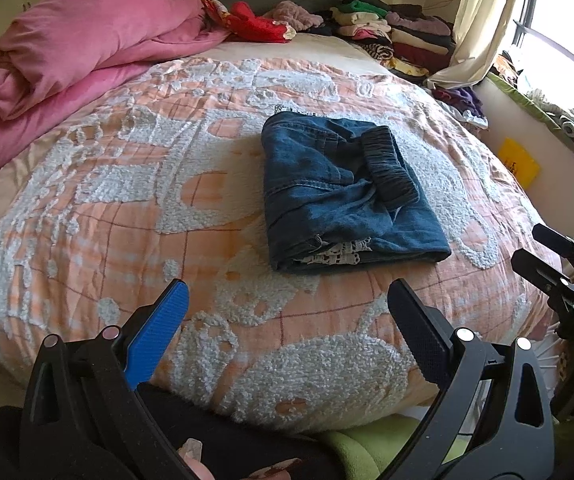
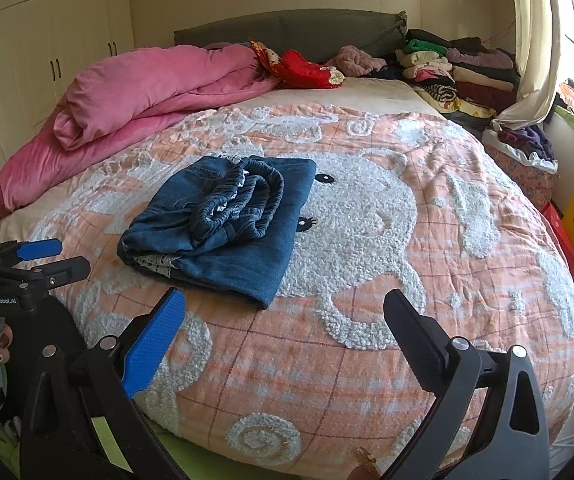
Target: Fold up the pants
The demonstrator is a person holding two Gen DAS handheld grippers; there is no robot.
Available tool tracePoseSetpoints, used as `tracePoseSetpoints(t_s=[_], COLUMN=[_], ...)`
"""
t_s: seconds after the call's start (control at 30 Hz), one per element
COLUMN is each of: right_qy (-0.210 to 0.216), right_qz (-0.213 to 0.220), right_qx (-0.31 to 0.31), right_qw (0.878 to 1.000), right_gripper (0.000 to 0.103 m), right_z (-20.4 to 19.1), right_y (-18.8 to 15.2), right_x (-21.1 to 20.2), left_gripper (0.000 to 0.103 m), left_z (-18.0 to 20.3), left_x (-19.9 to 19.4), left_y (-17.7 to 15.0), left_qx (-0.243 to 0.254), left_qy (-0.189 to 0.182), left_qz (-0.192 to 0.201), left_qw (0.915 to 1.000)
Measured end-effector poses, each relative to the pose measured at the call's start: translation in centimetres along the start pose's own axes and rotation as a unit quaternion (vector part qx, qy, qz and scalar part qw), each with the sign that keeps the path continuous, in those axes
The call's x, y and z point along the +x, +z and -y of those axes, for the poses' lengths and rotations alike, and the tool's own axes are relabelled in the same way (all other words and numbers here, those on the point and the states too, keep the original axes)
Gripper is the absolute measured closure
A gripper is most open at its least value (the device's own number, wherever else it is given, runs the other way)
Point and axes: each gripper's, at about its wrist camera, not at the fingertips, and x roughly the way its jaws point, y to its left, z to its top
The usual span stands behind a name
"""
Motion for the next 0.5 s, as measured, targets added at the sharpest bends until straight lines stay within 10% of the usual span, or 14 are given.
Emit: tracePoseSetpoints(t_s=[0.5], right_qy=[-0.004], right_qz=[-0.002], right_qx=[0.002], right_qw=[1.0], right_gripper=[0.004], right_z=[0.21], right_y=[-0.12], right_x=[-0.01], left_gripper=[0.01], left_z=[-0.07], left_x=[0.0], left_y=[0.01], left_qx=[0.0], left_qy=[0.005], left_qz=[-0.005], left_qw=[1.0])
